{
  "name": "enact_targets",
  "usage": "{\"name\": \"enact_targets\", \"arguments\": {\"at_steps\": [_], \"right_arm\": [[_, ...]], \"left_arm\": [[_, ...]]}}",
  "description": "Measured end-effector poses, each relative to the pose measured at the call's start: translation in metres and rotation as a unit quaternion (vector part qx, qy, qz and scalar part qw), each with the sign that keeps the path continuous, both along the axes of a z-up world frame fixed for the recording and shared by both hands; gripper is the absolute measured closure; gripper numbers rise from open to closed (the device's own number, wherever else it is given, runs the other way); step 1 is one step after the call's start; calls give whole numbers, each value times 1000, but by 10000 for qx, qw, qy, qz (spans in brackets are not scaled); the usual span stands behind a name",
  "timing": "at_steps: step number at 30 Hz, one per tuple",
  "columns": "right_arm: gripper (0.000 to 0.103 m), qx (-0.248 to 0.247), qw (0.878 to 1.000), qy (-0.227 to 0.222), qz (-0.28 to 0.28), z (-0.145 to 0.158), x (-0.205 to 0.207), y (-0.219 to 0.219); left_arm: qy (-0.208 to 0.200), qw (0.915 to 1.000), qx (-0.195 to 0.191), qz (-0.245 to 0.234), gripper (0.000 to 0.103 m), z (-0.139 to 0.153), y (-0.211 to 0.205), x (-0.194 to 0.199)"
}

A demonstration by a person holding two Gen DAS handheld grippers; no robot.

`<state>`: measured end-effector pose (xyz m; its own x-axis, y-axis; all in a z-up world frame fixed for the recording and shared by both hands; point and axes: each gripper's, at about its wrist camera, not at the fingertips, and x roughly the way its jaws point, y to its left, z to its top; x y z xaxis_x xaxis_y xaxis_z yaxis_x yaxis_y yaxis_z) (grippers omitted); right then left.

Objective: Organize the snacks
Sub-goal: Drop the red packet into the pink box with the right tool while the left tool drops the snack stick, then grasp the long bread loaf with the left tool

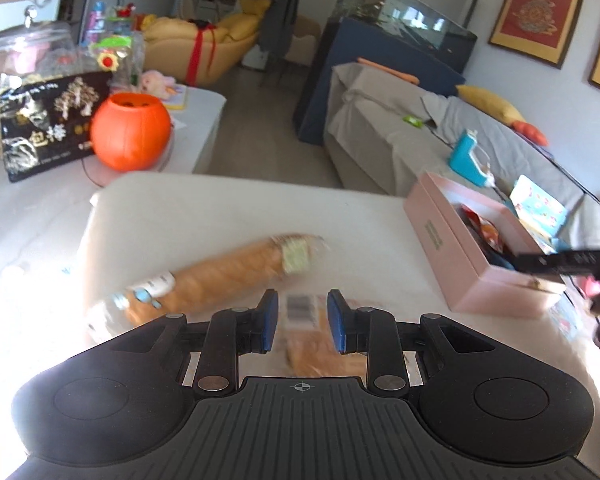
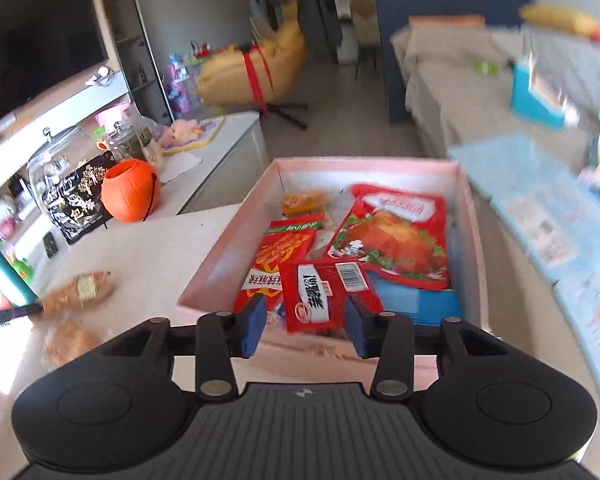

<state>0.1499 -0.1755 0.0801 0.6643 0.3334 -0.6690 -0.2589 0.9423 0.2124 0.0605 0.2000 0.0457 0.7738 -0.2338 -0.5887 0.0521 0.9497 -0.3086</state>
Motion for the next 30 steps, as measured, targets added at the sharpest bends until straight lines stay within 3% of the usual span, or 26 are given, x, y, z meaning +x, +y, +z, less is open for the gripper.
{"name": "enact_targets", "arguments": {"at_steps": [5, 11, 13, 17, 20, 24, 29, 30], "right_arm": [[62, -160, 9993, 323, -73, -17, 31, 14], [60, -131, 9998, 24, -111, -7, 18, 22], [51, -222, 9995, -220, 51, 1, 4, 30], [31, -411, 9960, -519, 595, 9, -24, 54], [25, -513, 9906, -430, 1192, 3, -43, 78], [25, -480, 9841, -146, 1706, -12, -56, 114], [23, -419, 9849, -36, 1681, -29, -51, 156], [16, -397, 9852, -10, 1665, -33, -48, 162]], "left_arm": [[-16, 9998, 187, 39, 73, -10, -7, -6], [71, 9998, -118, 167, 72, -18, 0, -11], [108, 9995, -306, 47, 71, -18, -3, -10], [233, 9942, -763, -719, 71, -17, -21, -7], [-100, 9961, -411, -772, 71, -1, -25, -8], [-460, 9984, 328, 13, 71, 15, 0, 2], [-143, 9955, 757, 546, 71, 6, 32, 28], [-26, 9956, 775, 524, 71, 2, 35, 32]]}}
